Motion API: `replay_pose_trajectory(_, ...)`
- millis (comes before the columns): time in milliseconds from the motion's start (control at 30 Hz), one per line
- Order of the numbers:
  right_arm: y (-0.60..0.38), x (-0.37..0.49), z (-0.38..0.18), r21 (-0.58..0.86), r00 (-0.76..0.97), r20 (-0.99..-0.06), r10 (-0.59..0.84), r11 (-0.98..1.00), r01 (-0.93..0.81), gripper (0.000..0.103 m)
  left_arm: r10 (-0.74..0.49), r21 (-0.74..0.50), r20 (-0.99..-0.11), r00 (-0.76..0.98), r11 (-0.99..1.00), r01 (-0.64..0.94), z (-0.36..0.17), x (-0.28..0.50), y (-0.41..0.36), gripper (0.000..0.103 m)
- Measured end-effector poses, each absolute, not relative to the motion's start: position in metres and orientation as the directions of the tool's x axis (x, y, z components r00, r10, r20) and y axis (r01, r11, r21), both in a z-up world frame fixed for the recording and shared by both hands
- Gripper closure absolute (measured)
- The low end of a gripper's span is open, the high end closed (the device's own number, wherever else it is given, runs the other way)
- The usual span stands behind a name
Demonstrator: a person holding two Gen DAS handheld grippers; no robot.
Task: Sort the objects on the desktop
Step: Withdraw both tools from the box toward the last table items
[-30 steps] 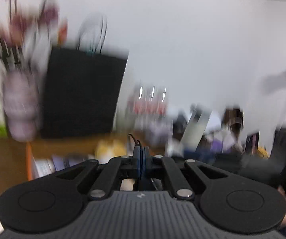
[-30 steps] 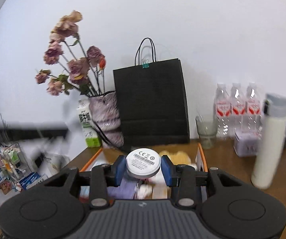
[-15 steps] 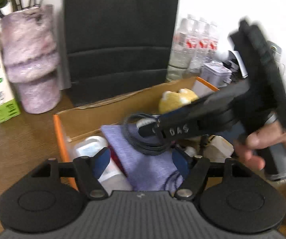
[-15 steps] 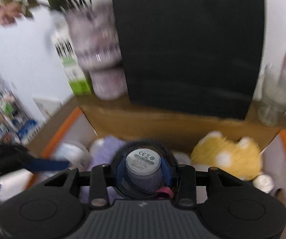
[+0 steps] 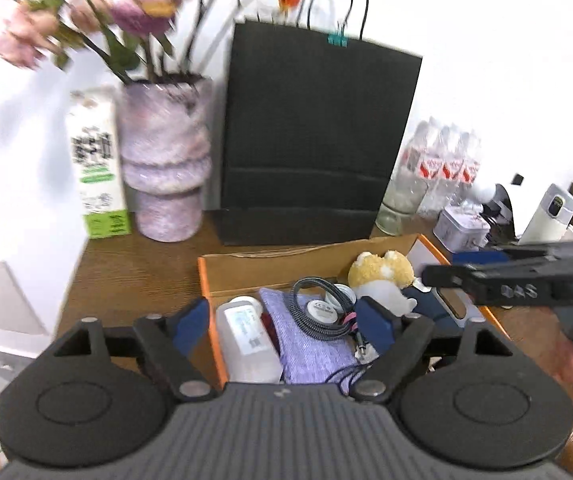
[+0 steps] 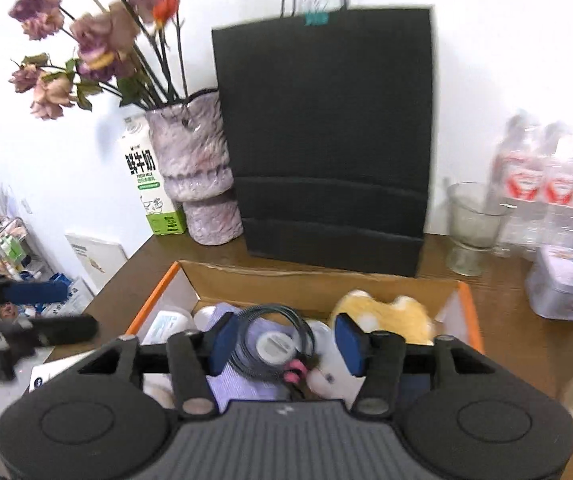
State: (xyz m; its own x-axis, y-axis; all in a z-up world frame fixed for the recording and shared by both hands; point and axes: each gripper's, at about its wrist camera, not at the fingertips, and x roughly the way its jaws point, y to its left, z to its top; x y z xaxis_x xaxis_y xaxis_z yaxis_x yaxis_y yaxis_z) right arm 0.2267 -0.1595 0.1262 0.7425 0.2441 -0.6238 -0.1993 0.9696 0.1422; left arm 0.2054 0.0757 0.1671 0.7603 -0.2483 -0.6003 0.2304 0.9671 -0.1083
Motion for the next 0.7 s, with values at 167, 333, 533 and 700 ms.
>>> replay_pose_trajectory(167,-0.164,0.138,0.098,0.058,0.799,-0.571,0.190,0.980,-0.191,0.033,-0.149,-0.126,-0.552,0.820,0.987,0.095,0.142,0.130,0.075,0.004)
replay_pose_trajectory(333,-0.172,0.034,0.036,0.067,0.809,-0.553,0.200,0.978,-0.197,0.031,-0.115,-0.194,-0.515,0.849,0.981,0.015,0.070,0.021,0.051,0.000)
replay_pose_trajectory(533,-0.179,-0.043,-0.005,0.066,0.797,-0.580,0.169,0.985,-0.160,0.030,-0.116,-0.047,-0.543,0.832,0.993,0.108,0.026,-0.046,0.005,0.000)
replay_pose_trajectory(700,-0.186,-0.072,-0.010,0.069,0.805,-0.572,0.155,0.988,-0.141,0.023,-0.108,0.000,-0.556,0.824,0.992,0.129,0.013,-0.053,-0.010,0.000)
